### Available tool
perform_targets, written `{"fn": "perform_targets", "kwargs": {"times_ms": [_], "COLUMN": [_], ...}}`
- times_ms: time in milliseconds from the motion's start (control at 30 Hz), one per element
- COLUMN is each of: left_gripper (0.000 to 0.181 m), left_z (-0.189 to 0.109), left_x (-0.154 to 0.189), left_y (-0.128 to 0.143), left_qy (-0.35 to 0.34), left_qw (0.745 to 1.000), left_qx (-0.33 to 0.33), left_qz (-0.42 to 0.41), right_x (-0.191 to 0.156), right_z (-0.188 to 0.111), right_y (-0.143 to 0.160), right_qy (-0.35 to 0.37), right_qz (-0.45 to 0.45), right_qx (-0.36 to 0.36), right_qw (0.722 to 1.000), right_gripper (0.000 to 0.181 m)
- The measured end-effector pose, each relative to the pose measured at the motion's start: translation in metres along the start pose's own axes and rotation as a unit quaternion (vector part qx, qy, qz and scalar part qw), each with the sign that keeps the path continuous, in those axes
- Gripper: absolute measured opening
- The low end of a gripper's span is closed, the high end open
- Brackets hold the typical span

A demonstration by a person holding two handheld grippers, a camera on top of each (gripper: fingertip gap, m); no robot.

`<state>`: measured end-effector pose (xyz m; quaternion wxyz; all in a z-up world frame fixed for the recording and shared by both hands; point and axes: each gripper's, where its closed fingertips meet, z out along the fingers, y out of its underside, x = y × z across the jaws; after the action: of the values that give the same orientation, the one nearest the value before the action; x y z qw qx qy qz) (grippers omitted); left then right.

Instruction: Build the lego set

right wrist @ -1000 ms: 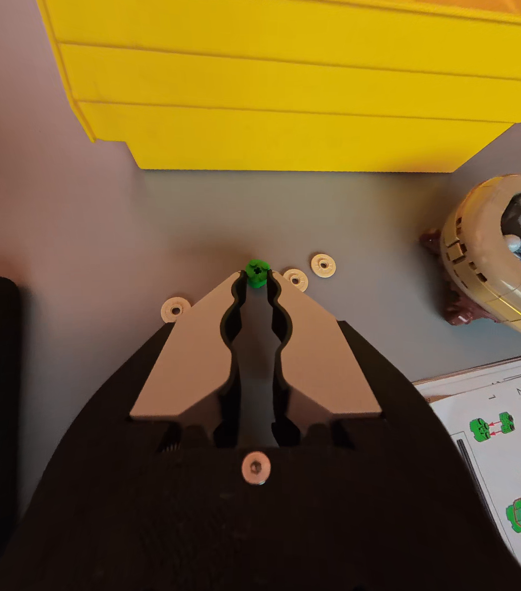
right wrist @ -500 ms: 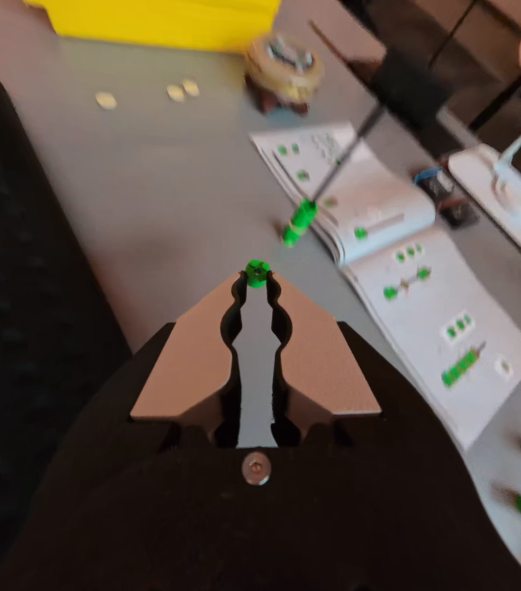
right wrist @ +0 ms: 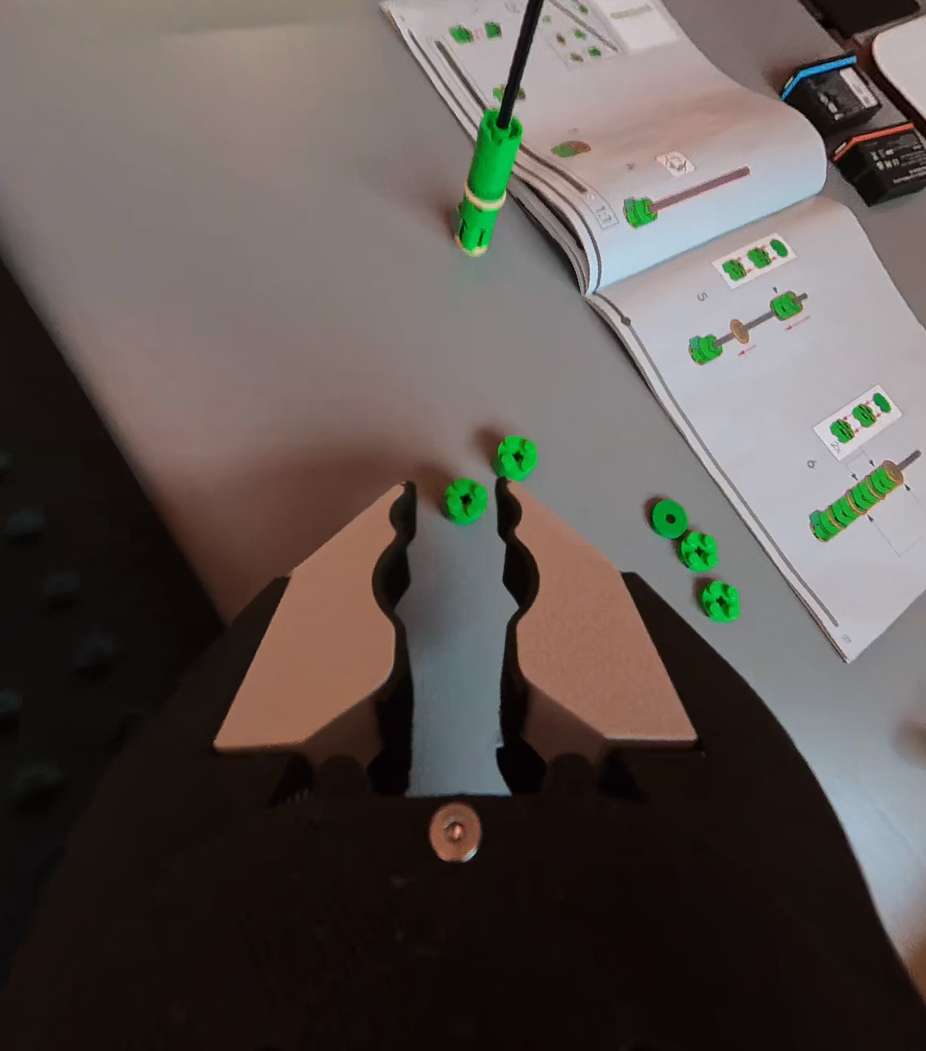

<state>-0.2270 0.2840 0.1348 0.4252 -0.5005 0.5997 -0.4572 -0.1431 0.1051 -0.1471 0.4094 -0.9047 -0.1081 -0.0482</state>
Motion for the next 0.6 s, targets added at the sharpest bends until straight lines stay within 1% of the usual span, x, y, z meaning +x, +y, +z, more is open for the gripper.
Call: {"fn": "perform_targets", "kwargs": {"times_ms": [67,100,167,267,300,333,400,433,467,500,533,567,600], "left_gripper": [0.051,0.050,0.051,0.050,0.050,0.051,0.049,0.049,0.048,0.046,0.042,0.038,0.035], "left_z": [0.001,0.002,0.002,0.004,0.005,0.006,0.005,0.003,0.000,-0.004,-0.006,-0.008,-0.009], "left_x": [0.004,0.006,0.009,0.015,0.017,0.019,0.024,0.027,0.033,0.040,0.050,0.061,0.074], "left_y": [-0.002,-0.003,-0.004,-0.005,-0.006,-0.007,-0.017,-0.024,-0.033,-0.041,-0.047,-0.052,-0.056], "left_qy": [0.004,0.006,0.010,0.019,0.024,0.030,0.041,0.046,0.051,0.057,0.063,0.066,0.069], "left_qw": [1.000,1.000,1.000,1.000,0.999,0.999,0.998,0.995,0.990,0.981,0.971,0.958,0.944], "left_qx": [0.002,0.004,0.006,0.006,0.007,0.011,0.036,0.059,0.089,0.120,0.149,0.172,0.193], "left_qz": [0.005,0.008,0.013,0.019,0.020,0.023,0.043,0.067,0.101,0.139,0.179,0.218,0.257], "right_x": [0.004,0.011,0.020,0.026,0.025,0.024,0.029,0.033,0.031,0.027,0.023,0.022,0.023], "right_z": [-0.001,0.000,0.009,0.023,0.025,0.026,0.021,0.013,0.002,-0.016,-0.041,-0.071,-0.102], "right_y": [-0.010,-0.013,-0.011,0.000,0.003,0.005,-0.003,-0.014,-0.034,-0.063,-0.096,-0.127,-0.152], "right_qy": [-0.004,0.006,0.018,0.029,0.024,0.020,0.026,0.027,0.006,-0.037,-0.093,-0.155,-0.214], "right_qz": [0.020,0.034,0.059,0.071,0.068,0.066,0.059,0.068,0.093,0.136,0.187,0.236,0.275], "right_qx": [0.021,0.025,0.007,-0.039,-0.053,-0.059,-0.037,-0.009,0.040,0.114,0.198,0.277,0.345], "right_qw": [1.000,0.999,0.998,0.996,0.996,0.996,0.997,0.997,0.995,0.983,0.958,0.918,0.872], "right_gripper": [0.028,0.028,0.027,0.026,0.019,0.015,0.014,0.014,0.014,0.014,0.014,0.014,0.013]}}
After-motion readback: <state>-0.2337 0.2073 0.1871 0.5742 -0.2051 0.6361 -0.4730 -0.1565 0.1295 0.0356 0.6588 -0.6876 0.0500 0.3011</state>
